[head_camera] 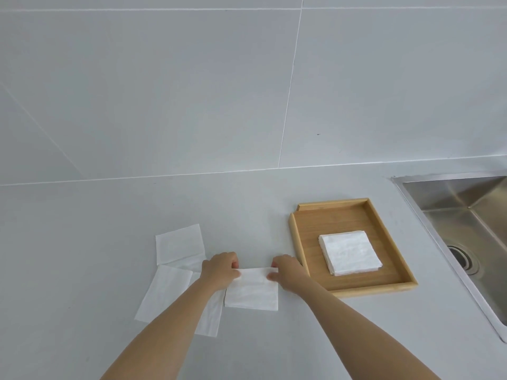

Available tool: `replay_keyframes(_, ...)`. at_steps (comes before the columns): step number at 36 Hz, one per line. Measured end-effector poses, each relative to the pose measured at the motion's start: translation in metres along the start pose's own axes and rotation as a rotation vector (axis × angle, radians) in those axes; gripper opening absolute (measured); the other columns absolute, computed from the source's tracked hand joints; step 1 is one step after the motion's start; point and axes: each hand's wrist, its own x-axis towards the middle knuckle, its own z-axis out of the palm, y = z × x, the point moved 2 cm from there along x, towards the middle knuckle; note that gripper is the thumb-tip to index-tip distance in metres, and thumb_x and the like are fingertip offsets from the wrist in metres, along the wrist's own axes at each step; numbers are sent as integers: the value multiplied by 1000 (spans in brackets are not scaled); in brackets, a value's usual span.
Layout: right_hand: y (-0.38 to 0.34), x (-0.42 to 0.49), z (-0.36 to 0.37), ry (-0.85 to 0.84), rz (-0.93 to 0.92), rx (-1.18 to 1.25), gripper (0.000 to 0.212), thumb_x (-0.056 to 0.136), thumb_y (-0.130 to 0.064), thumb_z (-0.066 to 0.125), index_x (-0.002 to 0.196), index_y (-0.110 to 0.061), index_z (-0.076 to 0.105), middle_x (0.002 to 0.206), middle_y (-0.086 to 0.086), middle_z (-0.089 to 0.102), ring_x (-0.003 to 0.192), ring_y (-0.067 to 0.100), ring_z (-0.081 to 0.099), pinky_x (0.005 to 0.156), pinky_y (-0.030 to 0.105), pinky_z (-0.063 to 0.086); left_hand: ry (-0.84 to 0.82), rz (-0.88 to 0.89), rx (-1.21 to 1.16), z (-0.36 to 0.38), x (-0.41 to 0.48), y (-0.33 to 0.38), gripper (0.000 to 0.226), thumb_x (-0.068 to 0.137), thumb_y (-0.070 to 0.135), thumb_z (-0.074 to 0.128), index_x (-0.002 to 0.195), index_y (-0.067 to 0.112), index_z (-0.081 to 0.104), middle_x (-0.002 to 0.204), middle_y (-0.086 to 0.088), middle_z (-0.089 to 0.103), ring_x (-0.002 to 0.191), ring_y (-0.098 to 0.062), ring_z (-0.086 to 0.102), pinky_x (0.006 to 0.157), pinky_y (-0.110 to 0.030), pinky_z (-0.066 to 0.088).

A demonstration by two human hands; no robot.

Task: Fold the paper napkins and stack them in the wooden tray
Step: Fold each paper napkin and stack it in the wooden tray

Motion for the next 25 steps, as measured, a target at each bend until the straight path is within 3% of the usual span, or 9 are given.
replay_keyframes(2,-1,0,-5,23,7,112,10,90,-18,54,89,-12,47,83,1,48,83,17,44,54,18,29,0,-8,-126,-4,-1,-2,30,84,16,54,63,27,36,70,11,44,84,-18,46,74,-28,29)
replay_keyframes(4,-1,1,-12,60,16,221,15,90,-17,54,82,-12,43,69,-5,40,71,14,42,54,18,27,7,-2,-266,-10,-2,-2,32,84,11,55,62,27,36,68,11,43,78,-19,45,62,-24,31)
replay_keyframes(6,0,2,-17,84,34,314,23,91,-17,54,71,-16,41,71,-2,44,72,16,45,60,24,38,23,-10,-415,-14,-2,-2,31,84,6,53,64,24,38,69,6,46,71,-18,47,56,-20,33)
replay_keyframes(8,1,2,-22,113,55,404,30,90,-15,55,65,-19,39,80,6,50,81,22,50,76,42,51,45,-14,-533,-17,-2,0,31,85,3,53,67,23,38,71,0,50,62,-15,50,58,-22,36)
replay_keyframes(12,8,-1,-42,197,78,522,18,88,-13,55,73,-16,45,87,10,52,85,27,55,89,52,52,88,17,-652,-26,2,21,30,85,2,51,70,21,33,75,-7,53,56,-15,54,59,-26,37)
replay_keyframes(14,19,-5,-59,243,82,561,5,89,-12,54,94,-11,52,95,8,53,91,27,54,88,46,53,101,38,-701,-30,7,44,31,84,1,50,70,20,31,73,-8,50,54,-16,53,58,-26,35)
replay_keyframes(18,43,-10,-83,286,82,613,39,89,-12,57,126,-10,42,84,0,47,88,22,48,68,29,42,101,51,-736,-29,17,76,32,84,0,49,69,20,30,69,-5,44,55,-16,49,54,-23,34)
replay_keyframes(22,76,-15,-103,287,98,625,46,85,-10,63,124,-16,40,81,3,49,85,23,51,64,29,42,89,107,-718,-21,27,111,32,85,-3,46,68,20,32,72,-8,47,57,-15,47,53,-20,36)
replay_keyframes(25,99,-20,-114,276,112,618,26,83,-2,61,97,-20,48,87,7,50,82,24,50,59,29,43,62,146,-690,-13,33,135,33,85,-3,46,67,22,37,64,-2,45,59,-15,45,61,-28,39)
